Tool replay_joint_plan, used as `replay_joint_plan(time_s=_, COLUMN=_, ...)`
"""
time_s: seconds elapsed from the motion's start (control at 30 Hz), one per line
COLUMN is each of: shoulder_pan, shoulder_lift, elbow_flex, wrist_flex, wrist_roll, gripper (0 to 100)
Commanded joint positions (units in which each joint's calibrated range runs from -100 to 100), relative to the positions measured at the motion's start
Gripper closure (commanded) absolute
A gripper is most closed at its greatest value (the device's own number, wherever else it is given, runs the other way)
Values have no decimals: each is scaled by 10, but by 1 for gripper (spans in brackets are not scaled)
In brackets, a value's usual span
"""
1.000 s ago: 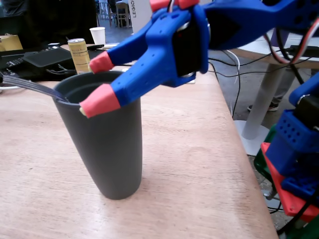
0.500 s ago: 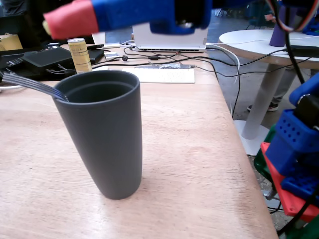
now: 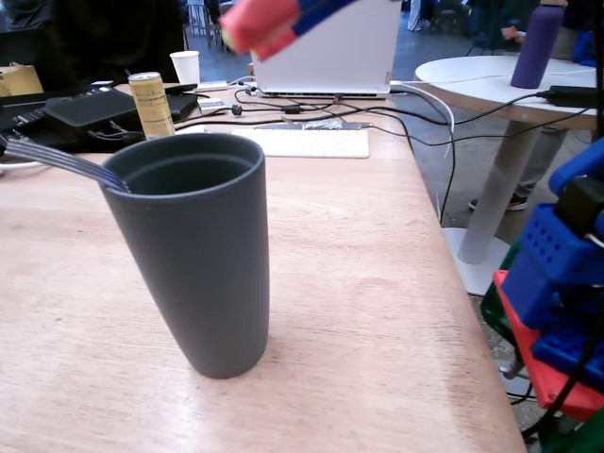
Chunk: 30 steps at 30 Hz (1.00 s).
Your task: Grab the fork and place it in gray glass
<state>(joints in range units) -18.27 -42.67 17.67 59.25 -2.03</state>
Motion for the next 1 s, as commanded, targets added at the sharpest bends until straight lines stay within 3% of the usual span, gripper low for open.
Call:
replay_joint_plan(time_s=0.0, shoulder_pan=5, shoulder_lift=-107, elbow_flex=112, wrist_flex=-7, wrist_roll=-5, gripper=59)
replay_joint_plan(time_s=0.2, shoulder_pan=64, shoulder_lift=-290, elbow_flex=347, wrist_flex=-22, wrist_roll=-5, gripper=59)
replay_joint_plan(time_s=0.37, shoulder_pan=63, shoulder_lift=-415, elbow_flex=597, wrist_flex=-222, wrist_roll=-5, gripper=59)
replay_joint_plan(time_s=0.53, shoulder_pan=61, shoulder_lift=-505, elbow_flex=765, wrist_flex=-240, wrist_roll=-5, gripper=61)
replay_joint_plan(time_s=0.73, shoulder_pan=47, shoulder_lift=-541, elbow_flex=819, wrist_flex=-232, wrist_roll=-6, gripper=100)
replay_joint_plan(time_s=0.97, shoulder_pan=46, shoulder_lift=-541, elbow_flex=819, wrist_flex=-194, wrist_roll=-6, gripper=100)
